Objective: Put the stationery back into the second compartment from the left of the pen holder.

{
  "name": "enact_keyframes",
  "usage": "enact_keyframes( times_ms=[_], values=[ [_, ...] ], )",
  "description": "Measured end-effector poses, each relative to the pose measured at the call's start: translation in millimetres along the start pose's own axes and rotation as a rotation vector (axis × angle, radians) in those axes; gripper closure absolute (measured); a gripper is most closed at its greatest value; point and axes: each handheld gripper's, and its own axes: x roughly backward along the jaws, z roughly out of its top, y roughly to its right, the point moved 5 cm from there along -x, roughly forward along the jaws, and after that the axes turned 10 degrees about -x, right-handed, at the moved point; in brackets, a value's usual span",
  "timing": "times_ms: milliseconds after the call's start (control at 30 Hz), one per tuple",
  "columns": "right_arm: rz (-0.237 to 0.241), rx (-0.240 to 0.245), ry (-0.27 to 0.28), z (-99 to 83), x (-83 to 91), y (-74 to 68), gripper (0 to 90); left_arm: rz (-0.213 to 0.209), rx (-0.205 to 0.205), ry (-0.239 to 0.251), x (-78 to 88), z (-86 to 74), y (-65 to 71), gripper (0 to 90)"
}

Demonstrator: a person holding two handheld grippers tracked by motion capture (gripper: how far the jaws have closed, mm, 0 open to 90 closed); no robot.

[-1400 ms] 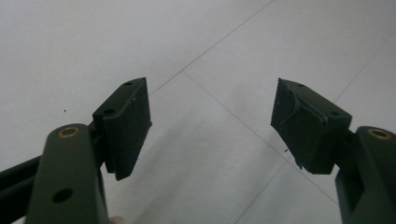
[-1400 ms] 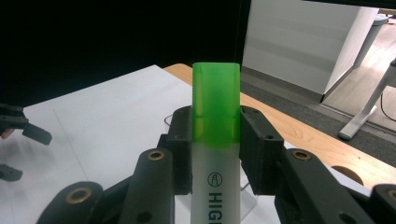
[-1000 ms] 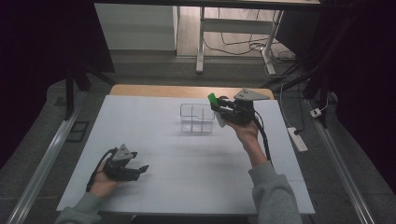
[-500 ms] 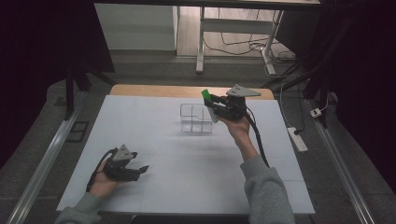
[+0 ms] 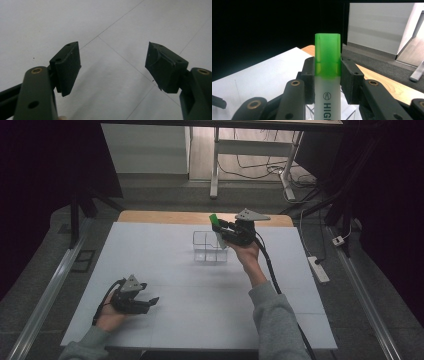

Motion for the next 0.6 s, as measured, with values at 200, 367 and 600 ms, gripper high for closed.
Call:
enact_keyframes(
  times_ms=[200, 367, 600],
  values=[
    [0.002, 0.035, 0.007, 3.4, -7.8, -0.5, 66.1, -0.003, -0.003, 0.0, 0.0, 0.0, 0.5, 27.7],
    [-0.008, 0.029, 0.006, 2.5, -14.9, 4.2, 66.1, -0.002, 0.002, 0.004, 0.3, -0.3, -0.2, 27.7],
    [-0.02, 0.024, 0.0, 1.0, -26.3, 8.3, 66.1, -0.005, -0.003, -0.001, -0.8, -0.3, 0.6, 27.5]
  ],
)
